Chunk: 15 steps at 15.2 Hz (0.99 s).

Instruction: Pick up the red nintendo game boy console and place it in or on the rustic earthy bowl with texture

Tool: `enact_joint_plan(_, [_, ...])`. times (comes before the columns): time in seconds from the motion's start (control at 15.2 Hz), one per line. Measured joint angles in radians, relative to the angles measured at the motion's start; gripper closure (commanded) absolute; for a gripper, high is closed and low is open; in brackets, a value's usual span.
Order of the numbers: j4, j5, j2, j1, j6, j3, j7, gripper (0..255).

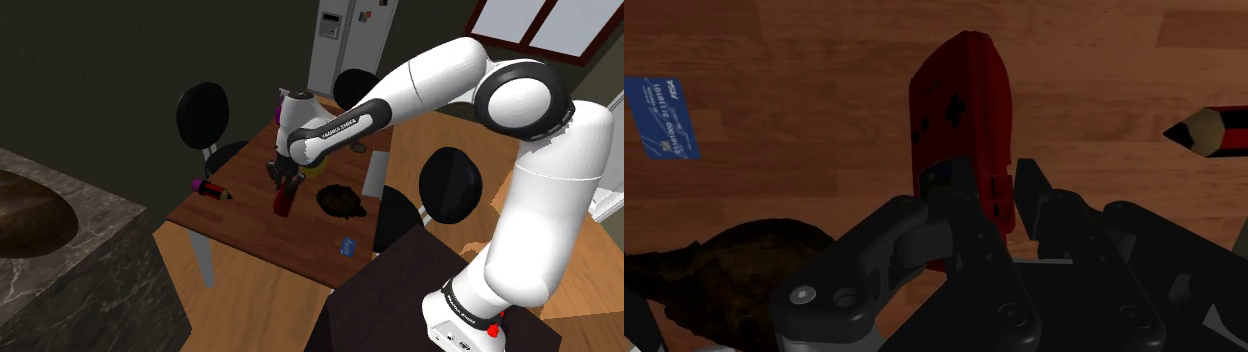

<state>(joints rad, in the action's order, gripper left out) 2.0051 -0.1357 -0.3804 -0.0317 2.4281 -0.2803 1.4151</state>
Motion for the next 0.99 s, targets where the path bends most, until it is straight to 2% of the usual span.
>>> enact_joint_plan(0.53, [-0.023, 0.030, 0.067, 0.013, -0.087, -0.014, -0.022, 255])
enact_joint_plan(0.99, [0.125, 0.099, 0.207, 0.113, -0.073, 0.007, -0.177, 255])
